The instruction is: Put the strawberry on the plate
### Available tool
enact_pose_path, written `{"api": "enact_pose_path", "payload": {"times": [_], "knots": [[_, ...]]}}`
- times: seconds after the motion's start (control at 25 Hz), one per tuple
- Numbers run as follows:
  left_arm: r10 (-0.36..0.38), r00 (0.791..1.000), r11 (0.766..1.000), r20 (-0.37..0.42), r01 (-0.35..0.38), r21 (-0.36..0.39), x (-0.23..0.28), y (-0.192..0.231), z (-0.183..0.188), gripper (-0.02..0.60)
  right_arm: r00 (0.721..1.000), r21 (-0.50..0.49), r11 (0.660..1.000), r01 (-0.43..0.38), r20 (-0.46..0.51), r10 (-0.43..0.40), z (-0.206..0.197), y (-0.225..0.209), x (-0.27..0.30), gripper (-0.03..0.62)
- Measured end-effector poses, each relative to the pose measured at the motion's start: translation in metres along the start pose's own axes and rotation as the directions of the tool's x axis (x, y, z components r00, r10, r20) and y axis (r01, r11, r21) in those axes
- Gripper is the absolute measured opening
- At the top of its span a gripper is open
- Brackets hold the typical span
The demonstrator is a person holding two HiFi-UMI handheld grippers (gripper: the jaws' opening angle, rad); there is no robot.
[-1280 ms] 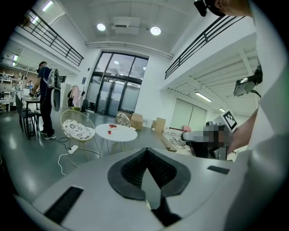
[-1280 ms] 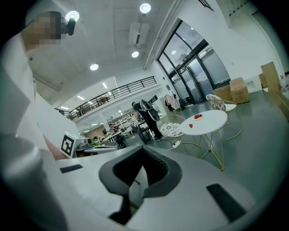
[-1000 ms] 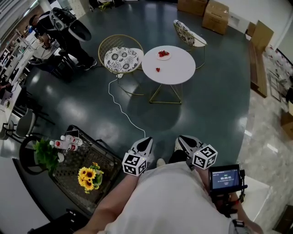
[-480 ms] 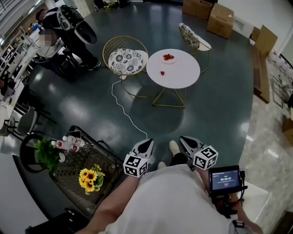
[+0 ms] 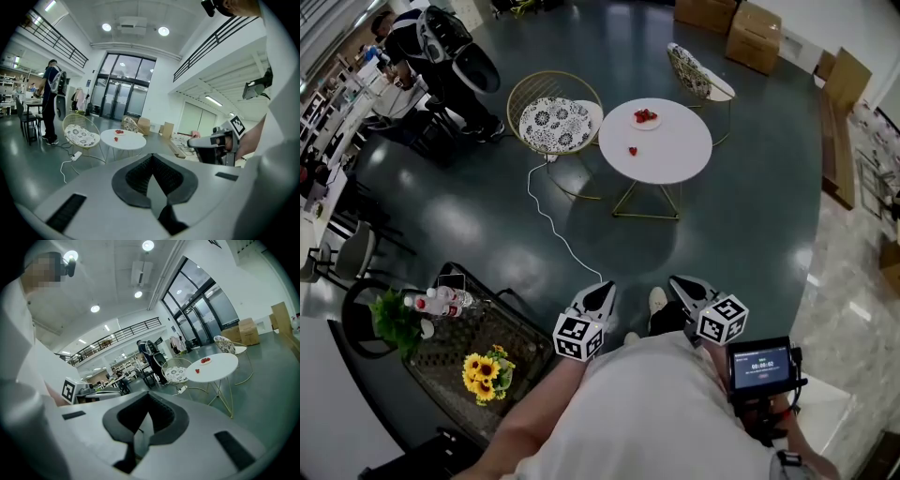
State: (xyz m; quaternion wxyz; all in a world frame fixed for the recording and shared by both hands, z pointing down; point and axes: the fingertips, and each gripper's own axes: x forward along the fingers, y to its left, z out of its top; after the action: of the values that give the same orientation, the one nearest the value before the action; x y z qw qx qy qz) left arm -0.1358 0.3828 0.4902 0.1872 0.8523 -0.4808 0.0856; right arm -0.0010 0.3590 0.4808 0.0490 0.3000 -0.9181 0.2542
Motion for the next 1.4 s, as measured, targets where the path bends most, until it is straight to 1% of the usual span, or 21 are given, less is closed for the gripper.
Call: {"api": "enact_pose_path", "payload": {"times": [0.12, 0.28, 0.44, 0.72, 0.92, 1.2, 1.4], "knots": [[-0.012, 1.000, 1.000, -0.008, 0.012, 0.008, 0.024, 0.006, 0.005, 0.006, 1.000, 0.011, 1.000, 0.004, -0.001, -0.004, 0.006, -0.022, 0.009, 0.008], [-0.015, 1.000, 1.000, -0.023, 0.015, 0.003, 0.039, 0.017, 0.007, 0.006, 1.000, -0.008, 1.000, 0.008, -0.012, -0.009, 0.010, -0.032, 0.021, 0.008], [-0.017, 0.999, 1.000, -0.031, 0.017, -0.001, 0.066, 0.035, 0.014, 0.006, 1.000, -0.020, 1.000, 0.007, -0.021, -0.008, 0.021, -0.058, 0.043, 0.008], [-0.012, 0.999, 1.000, -0.045, 0.011, -0.005, 0.103, 0.061, 0.022, 0.006, 0.999, 0.004, 1.000, 0.008, -0.037, -0.008, 0.031, -0.091, 0.069, 0.008], [-0.003, 0.998, 1.000, -0.057, 0.003, -0.009, 0.129, 0.079, 0.039, 0.006, 0.999, 0.022, 1.000, 0.008, -0.051, -0.007, 0.048, -0.117, 0.091, 0.008], [0.011, 0.997, 1.000, -0.072, -0.012, -0.018, 0.170, 0.098, 0.062, 0.006, 0.996, 0.021, 0.999, -0.031, -0.087, 0.033, 0.073, -0.143, 0.117, 0.008], [0.014, 0.998, 1.000, -0.063, -0.015, -0.015, 0.207, 0.104, 0.086, 0.006, 0.994, 0.020, 0.999, -0.036, -0.099, 0.038, 0.094, -0.175, 0.127, 0.008]]}}
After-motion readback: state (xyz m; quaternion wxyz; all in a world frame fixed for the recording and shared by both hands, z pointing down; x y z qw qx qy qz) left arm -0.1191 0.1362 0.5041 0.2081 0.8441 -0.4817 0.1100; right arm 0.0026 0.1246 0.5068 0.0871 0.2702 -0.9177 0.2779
